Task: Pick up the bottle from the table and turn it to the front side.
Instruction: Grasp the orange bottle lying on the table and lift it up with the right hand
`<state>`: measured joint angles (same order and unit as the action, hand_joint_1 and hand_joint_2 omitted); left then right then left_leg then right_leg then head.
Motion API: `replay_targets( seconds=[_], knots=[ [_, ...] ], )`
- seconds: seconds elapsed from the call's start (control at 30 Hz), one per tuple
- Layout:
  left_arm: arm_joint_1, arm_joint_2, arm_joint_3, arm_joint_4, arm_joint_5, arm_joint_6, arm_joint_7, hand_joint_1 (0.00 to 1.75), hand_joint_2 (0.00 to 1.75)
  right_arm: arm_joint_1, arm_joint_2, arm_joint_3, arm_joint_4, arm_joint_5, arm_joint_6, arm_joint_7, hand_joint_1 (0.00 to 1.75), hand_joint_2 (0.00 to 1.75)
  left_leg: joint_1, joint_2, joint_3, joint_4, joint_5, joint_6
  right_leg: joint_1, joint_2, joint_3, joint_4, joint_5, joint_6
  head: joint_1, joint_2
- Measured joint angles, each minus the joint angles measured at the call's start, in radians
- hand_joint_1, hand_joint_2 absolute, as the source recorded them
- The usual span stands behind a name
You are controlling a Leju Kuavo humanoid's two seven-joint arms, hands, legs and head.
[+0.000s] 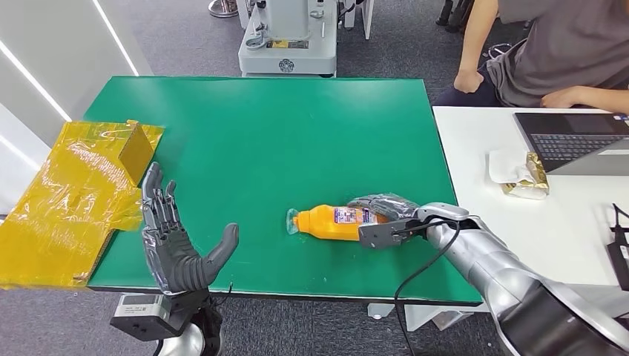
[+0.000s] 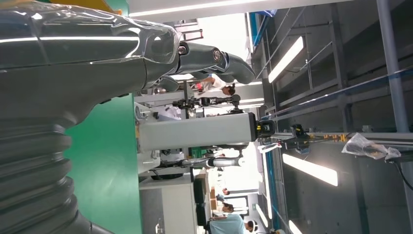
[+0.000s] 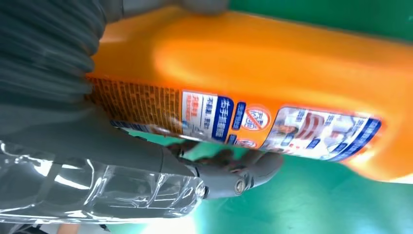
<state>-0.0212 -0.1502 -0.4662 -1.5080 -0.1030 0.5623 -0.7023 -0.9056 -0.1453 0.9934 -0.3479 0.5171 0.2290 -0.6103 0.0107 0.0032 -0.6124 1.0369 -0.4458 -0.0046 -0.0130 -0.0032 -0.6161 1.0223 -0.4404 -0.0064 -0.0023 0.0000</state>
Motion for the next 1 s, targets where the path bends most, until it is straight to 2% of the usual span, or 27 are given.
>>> replay_targets(
  seconds=[0.33,0.47,0.73,1.0],
  knots=[
    [0.000,0.000,0.001,0.000,0.000,0.003,0.000,0.00,1.75,0.015,0.000,0.000,0.000,-0.001,-0.081,-0.003,1.75,1.75,0.000,0.000,0.000,0.000,0.000,0.000,0.000,0.000,0.000,0.000,0.000,0.000,0.000,0.000],
    [0.000,0.000,0.001,0.000,0.000,0.007,0.000,0.00,1.75,0.028,0.002,-0.004,-0.001,-0.005,-0.147,-0.006,1.75,1.75,0.000,0.000,0.000,0.000,0.000,0.000,0.000,0.000,0.000,0.000,0.000,0.000,0.000,0.000],
    [0.000,0.000,0.002,0.000,-0.003,0.022,0.000,0.00,1.75,0.097,0.027,-0.058,-0.021,-0.053,-0.411,-0.049,1.75,1.75,0.000,0.000,-0.001,0.000,0.000,0.000,0.000,-0.001,0.000,0.000,0.000,0.000,0.000,0.000],
    [0.000,-0.001,0.002,0.000,-0.007,0.022,0.000,0.00,1.75,0.187,0.053,-0.184,-0.093,-0.125,-0.710,-0.083,1.75,1.75,0.000,-0.001,-0.002,0.000,0.000,0.000,0.000,-0.001,-0.001,0.000,-0.001,0.001,0.000,0.000]
  ],
)
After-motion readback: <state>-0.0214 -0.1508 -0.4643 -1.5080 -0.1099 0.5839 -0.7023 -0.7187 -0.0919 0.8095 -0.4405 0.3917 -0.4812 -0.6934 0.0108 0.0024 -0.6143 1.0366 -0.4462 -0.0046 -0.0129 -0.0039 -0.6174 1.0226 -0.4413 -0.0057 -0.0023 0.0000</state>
